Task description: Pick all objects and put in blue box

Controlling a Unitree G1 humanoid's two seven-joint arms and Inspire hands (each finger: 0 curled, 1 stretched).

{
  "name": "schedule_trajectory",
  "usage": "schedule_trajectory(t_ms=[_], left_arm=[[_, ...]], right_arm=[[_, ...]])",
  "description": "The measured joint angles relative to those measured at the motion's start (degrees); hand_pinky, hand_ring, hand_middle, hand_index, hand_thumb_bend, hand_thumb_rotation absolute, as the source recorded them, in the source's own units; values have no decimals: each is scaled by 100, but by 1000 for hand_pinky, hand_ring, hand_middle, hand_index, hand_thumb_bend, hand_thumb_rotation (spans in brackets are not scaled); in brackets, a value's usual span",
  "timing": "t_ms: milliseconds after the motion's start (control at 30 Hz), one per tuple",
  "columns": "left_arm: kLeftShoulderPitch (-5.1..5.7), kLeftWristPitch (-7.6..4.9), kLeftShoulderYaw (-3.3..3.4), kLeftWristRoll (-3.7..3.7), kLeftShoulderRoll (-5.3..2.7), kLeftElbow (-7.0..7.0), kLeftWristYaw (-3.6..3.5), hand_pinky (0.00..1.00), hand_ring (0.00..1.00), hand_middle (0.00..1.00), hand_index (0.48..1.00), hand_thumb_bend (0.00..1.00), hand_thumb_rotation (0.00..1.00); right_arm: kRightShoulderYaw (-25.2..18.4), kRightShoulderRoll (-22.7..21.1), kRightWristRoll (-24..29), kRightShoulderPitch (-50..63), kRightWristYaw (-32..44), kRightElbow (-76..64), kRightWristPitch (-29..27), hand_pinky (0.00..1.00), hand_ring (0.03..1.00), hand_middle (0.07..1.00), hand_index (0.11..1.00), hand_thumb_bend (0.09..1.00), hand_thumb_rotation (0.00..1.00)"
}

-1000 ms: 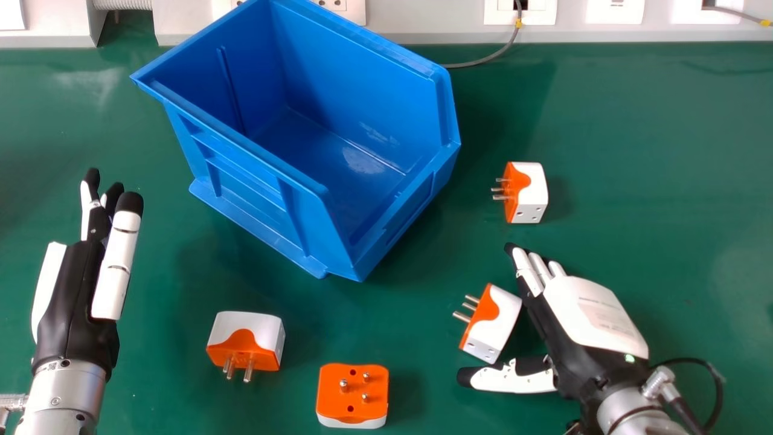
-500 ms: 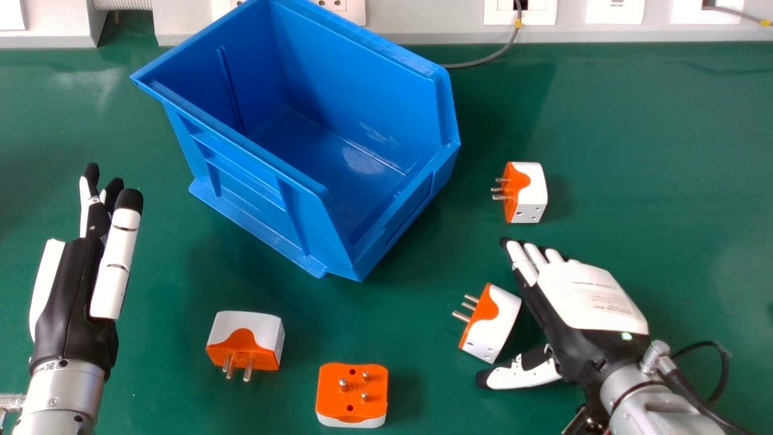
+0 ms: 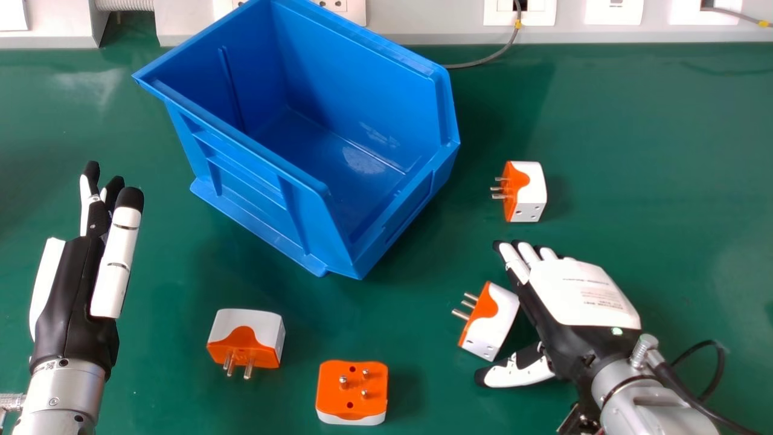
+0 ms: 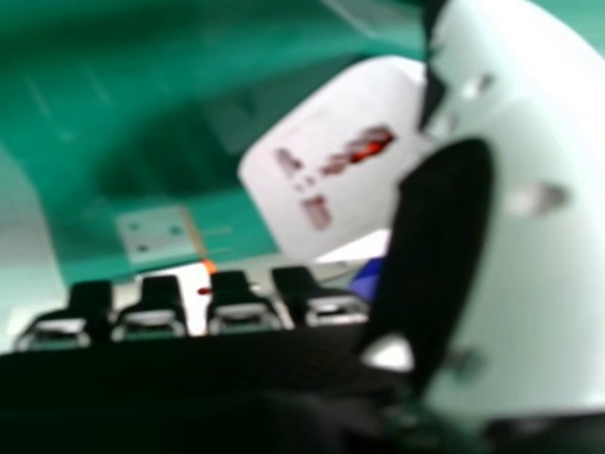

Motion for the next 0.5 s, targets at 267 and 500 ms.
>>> schedule_trajectory(t_ms=[267, 500], left_arm=[[-1, 92, -7, 3, -4, -105, 3, 1000, 1000, 1000, 1000, 556, 1000], [-1, 156, -7, 4, -8, -113, 9, 1000, 1000, 1000, 1000, 564, 1000]], right_arm=[[105, -68, -151, -48, 128, -103, -15, 952, 979, 986, 965, 510, 300], [111, -70, -167, -135, 444, -141, 11, 940, 975, 982, 958, 524, 302]])
